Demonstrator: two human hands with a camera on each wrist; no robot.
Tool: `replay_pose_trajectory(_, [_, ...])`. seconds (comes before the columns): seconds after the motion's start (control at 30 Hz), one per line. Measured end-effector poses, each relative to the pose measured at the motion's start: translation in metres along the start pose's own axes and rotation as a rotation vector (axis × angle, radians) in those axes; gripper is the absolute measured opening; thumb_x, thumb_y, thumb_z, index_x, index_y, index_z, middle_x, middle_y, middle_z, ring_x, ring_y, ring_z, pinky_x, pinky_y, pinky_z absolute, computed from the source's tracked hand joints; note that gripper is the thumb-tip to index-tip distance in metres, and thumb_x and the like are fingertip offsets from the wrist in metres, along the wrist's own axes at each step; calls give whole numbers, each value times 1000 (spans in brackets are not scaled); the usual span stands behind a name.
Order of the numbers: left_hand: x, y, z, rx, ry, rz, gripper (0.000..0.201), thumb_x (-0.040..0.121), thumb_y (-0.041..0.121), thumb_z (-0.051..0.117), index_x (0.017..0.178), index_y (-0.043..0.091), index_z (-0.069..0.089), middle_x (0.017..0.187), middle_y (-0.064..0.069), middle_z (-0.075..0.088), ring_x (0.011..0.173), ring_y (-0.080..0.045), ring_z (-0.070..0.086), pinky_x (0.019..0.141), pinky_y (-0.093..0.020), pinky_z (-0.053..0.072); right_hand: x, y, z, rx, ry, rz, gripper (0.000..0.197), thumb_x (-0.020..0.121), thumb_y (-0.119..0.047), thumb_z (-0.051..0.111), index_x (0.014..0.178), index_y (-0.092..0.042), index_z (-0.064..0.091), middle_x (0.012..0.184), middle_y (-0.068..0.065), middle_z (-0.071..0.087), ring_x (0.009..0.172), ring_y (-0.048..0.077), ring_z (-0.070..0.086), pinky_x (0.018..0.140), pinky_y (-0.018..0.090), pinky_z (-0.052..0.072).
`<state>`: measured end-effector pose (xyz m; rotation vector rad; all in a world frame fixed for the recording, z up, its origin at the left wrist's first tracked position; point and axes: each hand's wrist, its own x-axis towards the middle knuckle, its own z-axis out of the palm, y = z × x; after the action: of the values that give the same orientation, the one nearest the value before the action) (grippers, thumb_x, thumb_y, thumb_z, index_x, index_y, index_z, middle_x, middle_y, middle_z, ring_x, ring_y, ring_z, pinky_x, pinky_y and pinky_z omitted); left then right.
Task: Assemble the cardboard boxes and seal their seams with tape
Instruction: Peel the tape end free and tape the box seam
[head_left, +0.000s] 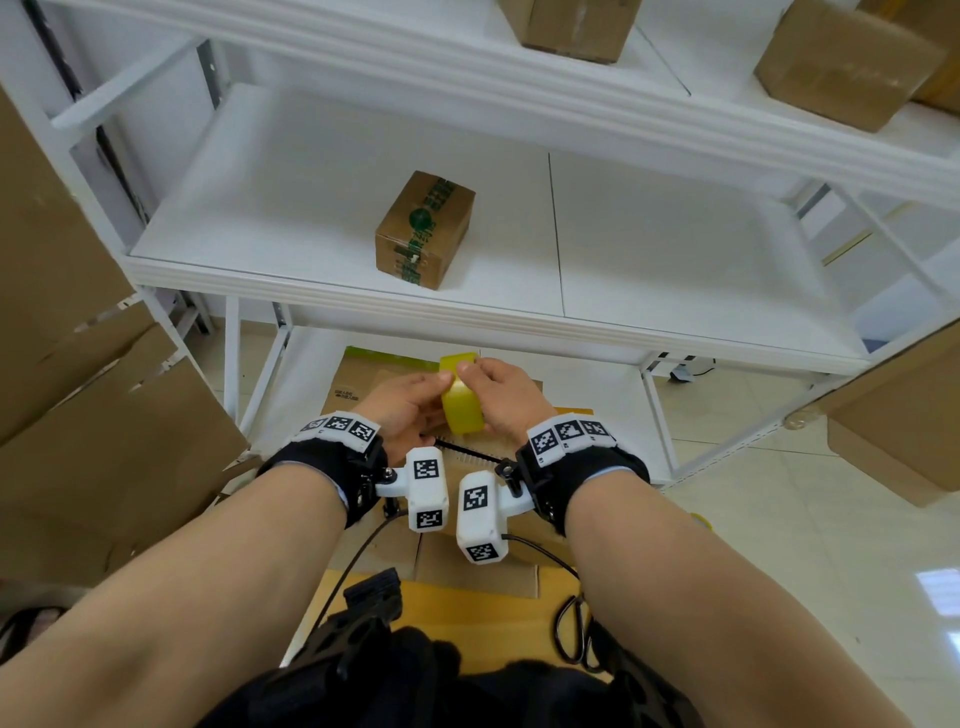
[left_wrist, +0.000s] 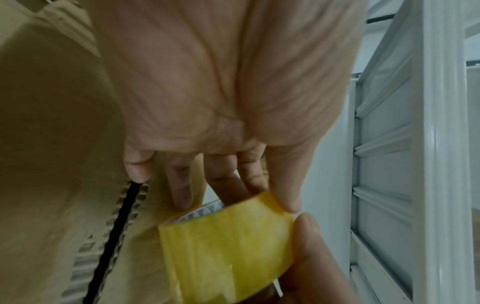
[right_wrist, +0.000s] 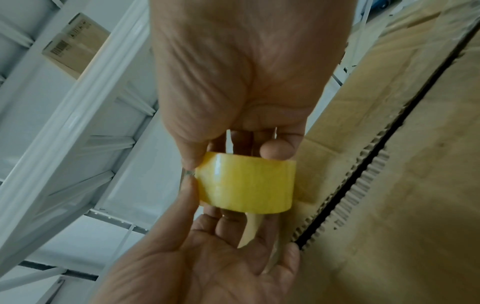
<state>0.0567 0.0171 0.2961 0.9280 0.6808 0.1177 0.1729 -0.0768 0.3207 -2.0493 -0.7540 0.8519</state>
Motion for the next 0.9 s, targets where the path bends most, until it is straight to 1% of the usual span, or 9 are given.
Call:
replay_pose_trajectory(0.07, [-1, 1, 1, 13, -54, 2, 5, 95, 15, 54, 95, 16, 59, 78, 1, 70, 70, -13, 69, 53, -24, 40, -1, -4, -3, -9, 34, 25, 43, 99, -49, 46, 114, -13, 67, 112, 11, 68, 105, 30, 63, 97, 50, 51])
replay_pose_trajectory(0.13, [-1, 2, 3, 40, -59, 2, 9, 94, 10, 54, 94, 16, 61, 79, 1, 71, 70, -11, 70, 56, -24, 44, -2, -4, -4, -15, 41, 31, 44, 100, -49, 45, 118, -15, 65, 114, 10, 68, 105, 28, 63, 95, 48, 52])
replay_pose_trajectory(0.27, [-1, 2, 4, 58, -17, 9, 15, 97, 18, 52, 83, 19, 57, 70, 3, 69, 66, -12, 64, 58, -26, 36, -6, -3, -7, 55, -7, 53, 38, 100, -47, 49, 118, -16, 63, 113, 9, 64, 89, 20, 64, 57, 26, 56])
replay_pose_trajectory(0.3, [-1, 2, 4, 50, -7, 4, 16, 98, 21, 51, 82, 19, 56, 69, 3, 68, 67, -14, 61, 60, -28, 33, -8, -2, -7, 92, -27, 64, 36, 99, -45, 52, 118, -16, 62, 115, 9, 63, 92, 21, 65, 55, 24, 56])
replay_pose_trajectory(0.43, [2, 1, 2, -12, 33, -23, 20, 99, 34, 48, 93, 16, 56, 78, -7, 61, 69, -20, 55, 62, -30, 32, -11, -2, -3, 190, -84, 77, 35, 97, -36, 60, 127, -18, 58, 124, 3, 58, 107, 23, 64, 72, 36, 63])
replay_pose_trajectory(0.53, [2, -2, -1, 7, 20, -25, 29, 95, 46, 48, 99, 20, 60, 88, -5, 67, 80, -18, 61, 74, -34, 35, -9, -3, -1, 169, -68, 72, 35, 97, -35, 60, 128, -19, 58, 125, 6, 59, 102, 22, 65, 70, 34, 63])
replay_pose_trajectory(0.63, [-2, -4, -3, 50, -53, -11, 8, 93, 28, 57, 90, 23, 62, 88, 4, 71, 91, -13, 62, 79, -36, 33, -6, -4, -3, 109, -7, 57, 33, 99, -39, 55, 123, -18, 62, 120, 9, 62, 93, 20, 65, 63, 30, 61])
replay_pose_trajectory(0.7, [-3, -4, -4, 59, -43, -5, 12, 94, 18, 55, 84, 22, 60, 82, 5, 71, 87, -12, 62, 77, -35, 33, -6, -2, -2, 119, 7, 48, 32, 99, -40, 54, 117, -17, 65, 114, 10, 65, 87, 20, 65, 64, 31, 62])
replay_pose_trajectory(0.9, [-2, 1, -4, 12, 5, -15, 22, 99, 34, 47, 96, 16, 59, 73, -1, 67, 75, -18, 58, 70, -33, 38, -8, 2, 2, 233, -74, 47, 34, 97, -36, 60, 119, -10, 66, 121, 13, 65, 98, 28, 70, 70, 36, 62])
